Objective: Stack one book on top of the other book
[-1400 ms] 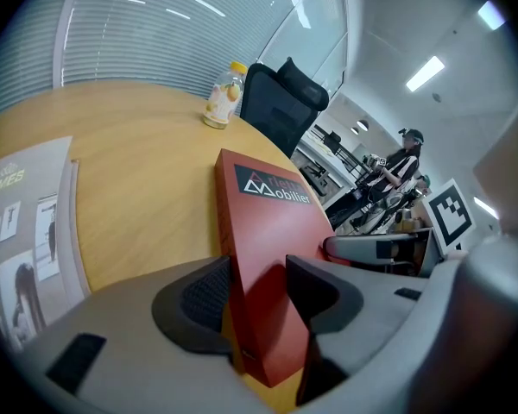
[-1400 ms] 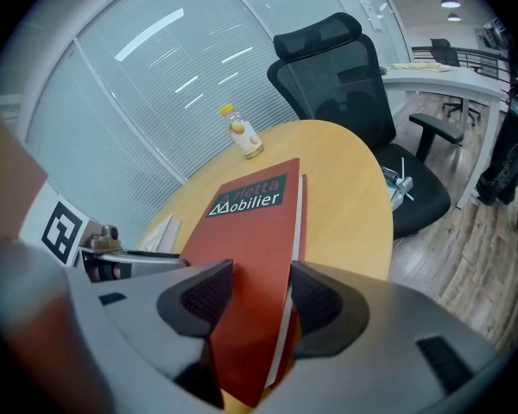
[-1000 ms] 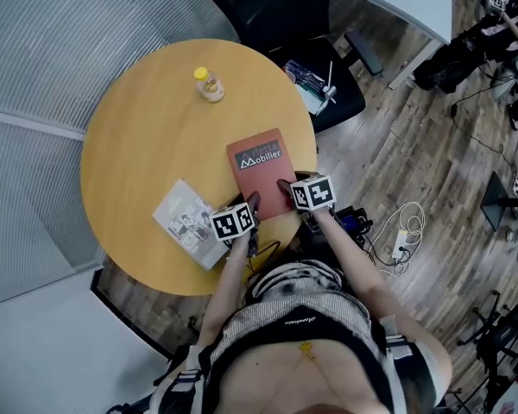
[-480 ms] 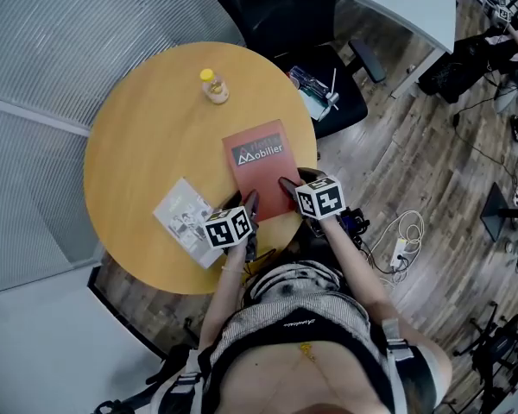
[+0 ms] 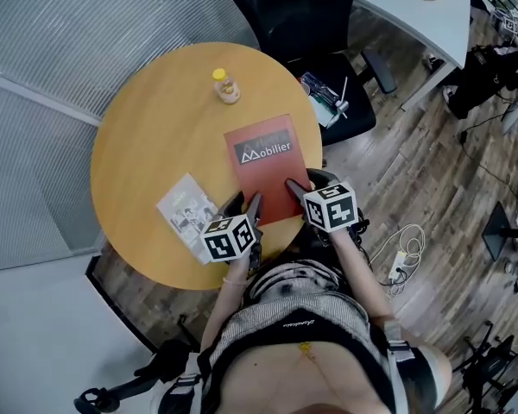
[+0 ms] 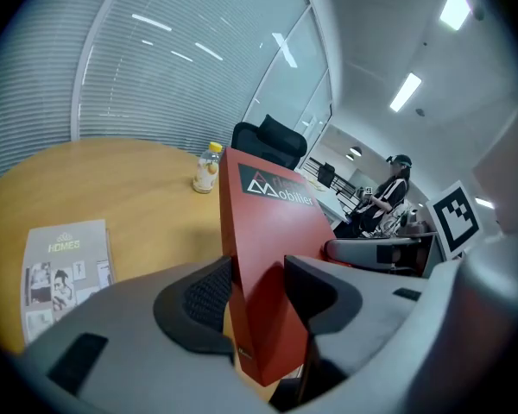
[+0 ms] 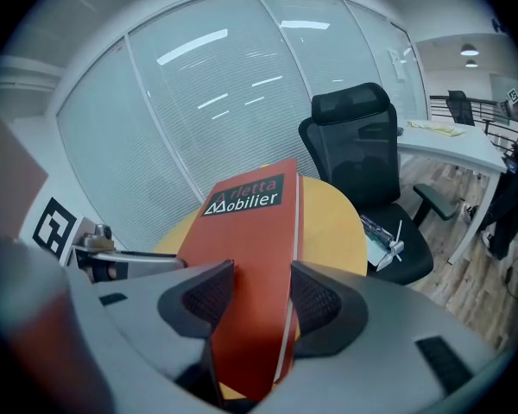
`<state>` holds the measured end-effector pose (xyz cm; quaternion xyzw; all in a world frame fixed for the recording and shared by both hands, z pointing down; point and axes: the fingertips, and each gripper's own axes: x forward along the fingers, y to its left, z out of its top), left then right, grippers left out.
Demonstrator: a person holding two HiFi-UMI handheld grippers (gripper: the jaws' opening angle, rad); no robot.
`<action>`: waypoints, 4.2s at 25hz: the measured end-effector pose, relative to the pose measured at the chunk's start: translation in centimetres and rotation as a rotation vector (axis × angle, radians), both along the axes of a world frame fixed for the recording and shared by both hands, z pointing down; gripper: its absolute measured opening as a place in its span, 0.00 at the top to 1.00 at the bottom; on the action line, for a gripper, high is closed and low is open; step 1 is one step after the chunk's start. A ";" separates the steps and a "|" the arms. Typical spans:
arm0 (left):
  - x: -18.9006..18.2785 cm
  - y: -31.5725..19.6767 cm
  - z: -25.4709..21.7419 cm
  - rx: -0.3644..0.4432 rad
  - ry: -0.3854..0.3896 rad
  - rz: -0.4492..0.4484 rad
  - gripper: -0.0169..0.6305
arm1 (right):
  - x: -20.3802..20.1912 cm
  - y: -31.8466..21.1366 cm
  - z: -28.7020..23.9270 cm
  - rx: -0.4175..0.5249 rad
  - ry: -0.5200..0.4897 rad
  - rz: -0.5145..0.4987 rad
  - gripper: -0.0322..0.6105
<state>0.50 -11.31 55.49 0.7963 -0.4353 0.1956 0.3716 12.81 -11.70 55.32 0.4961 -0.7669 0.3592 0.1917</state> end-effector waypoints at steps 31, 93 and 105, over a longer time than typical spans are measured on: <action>3.0 1.4 -3.7 0.079 0.007 -0.191 0.67 | 2.8 -0.8 -4.0 0.080 0.009 -0.198 0.61; -27.6 8.5 -1.8 0.024 0.063 -0.405 0.68 | -28.7 3.5 -2.6 0.036 0.044 -0.413 0.61; -27.8 8.0 -0.2 -0.015 0.053 -0.397 0.69 | -28.9 2.8 -0.7 -0.017 0.040 -0.429 0.61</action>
